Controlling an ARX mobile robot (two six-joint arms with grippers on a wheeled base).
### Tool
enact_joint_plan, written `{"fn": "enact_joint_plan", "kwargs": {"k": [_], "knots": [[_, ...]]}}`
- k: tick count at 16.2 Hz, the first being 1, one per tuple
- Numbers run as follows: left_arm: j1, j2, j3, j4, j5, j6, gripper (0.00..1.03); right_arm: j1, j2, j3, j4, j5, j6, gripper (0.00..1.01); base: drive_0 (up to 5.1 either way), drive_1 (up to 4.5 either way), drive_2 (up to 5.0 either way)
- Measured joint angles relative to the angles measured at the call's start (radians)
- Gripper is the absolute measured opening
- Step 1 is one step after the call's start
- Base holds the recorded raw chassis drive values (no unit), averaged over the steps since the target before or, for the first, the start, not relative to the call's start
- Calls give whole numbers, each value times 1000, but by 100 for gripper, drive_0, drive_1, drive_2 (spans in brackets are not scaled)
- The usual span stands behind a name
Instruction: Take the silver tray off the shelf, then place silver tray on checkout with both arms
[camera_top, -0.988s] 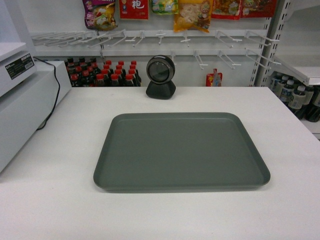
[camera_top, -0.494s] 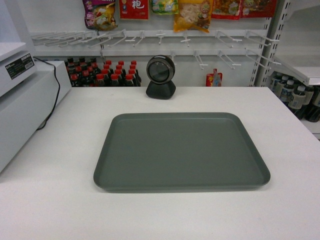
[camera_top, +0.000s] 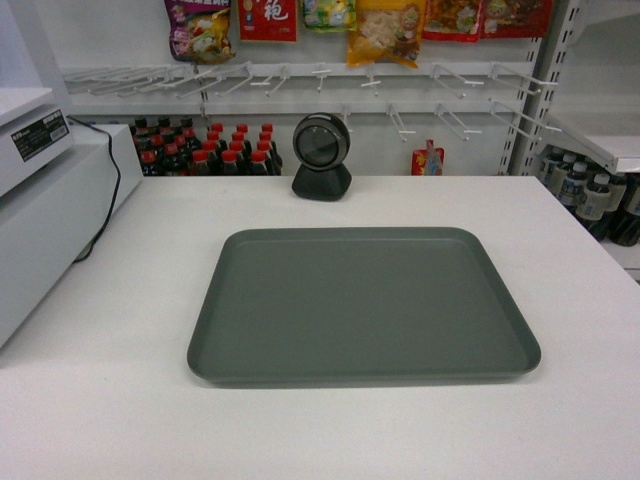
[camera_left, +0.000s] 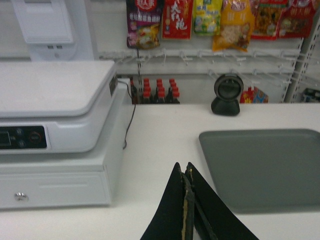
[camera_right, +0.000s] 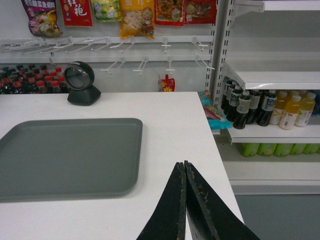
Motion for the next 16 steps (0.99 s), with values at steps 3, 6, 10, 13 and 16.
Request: {"fn": "enact_joint_plan", "kwargs": {"k": [3,6,10,13,16], "knots": [[0,0,0,3,-1,0,1,0,-78,0,-43,3,0,5,0,0,0],[0,0,0,4,-1,0,23,0,-79,0,-36,3,0,41,0,0,0],[0,0,0,3,-1,0,68,0,-79,0,-36,3,0,89,0,0,0],[0,0,0,4,-1,0,100,0,-79,0,-37,3,0,98,0,0,0],[0,0,0,3,-1,0,98,0,-79,0,-36,3,0,98,0,0,0]]}}
